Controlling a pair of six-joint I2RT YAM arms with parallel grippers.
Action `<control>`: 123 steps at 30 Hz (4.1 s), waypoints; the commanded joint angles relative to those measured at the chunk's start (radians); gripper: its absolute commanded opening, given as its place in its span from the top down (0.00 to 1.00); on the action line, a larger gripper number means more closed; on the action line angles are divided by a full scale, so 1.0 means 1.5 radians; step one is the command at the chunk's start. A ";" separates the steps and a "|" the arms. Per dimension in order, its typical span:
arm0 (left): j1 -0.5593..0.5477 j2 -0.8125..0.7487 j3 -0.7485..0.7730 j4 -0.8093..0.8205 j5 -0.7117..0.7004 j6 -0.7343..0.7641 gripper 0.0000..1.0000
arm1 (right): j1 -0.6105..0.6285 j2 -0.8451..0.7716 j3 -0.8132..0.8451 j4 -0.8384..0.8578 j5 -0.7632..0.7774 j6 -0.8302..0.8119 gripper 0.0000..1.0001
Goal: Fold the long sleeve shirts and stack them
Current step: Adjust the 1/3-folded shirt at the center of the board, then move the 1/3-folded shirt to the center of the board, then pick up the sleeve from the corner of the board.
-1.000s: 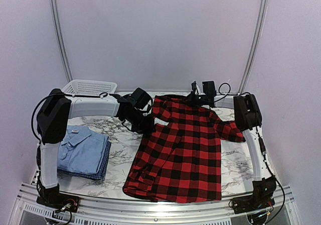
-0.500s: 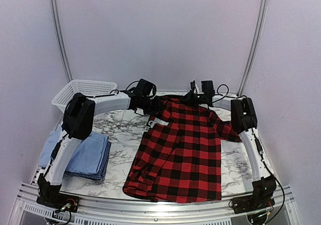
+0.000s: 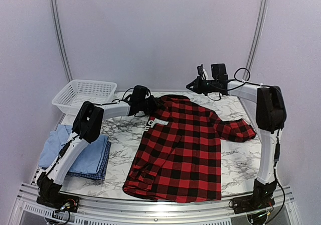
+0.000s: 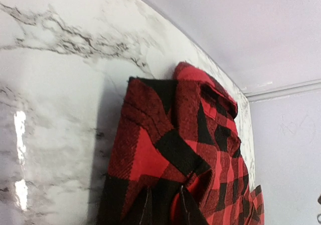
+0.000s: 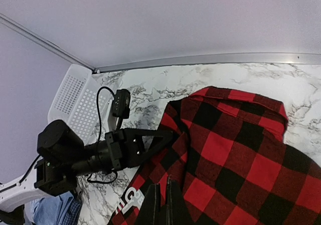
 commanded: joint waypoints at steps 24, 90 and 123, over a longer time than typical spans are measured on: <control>0.046 -0.033 0.018 -0.103 -0.016 0.123 0.65 | -0.043 -0.351 -0.449 -0.046 0.231 -0.078 0.81; 0.068 -0.266 -0.034 -0.184 -0.077 0.210 0.23 | -0.278 -0.305 -0.569 0.001 0.392 -0.077 0.67; 0.034 -0.476 -0.300 -0.148 -0.025 0.147 0.23 | -0.273 -0.402 -0.396 -0.092 0.468 -0.133 1.00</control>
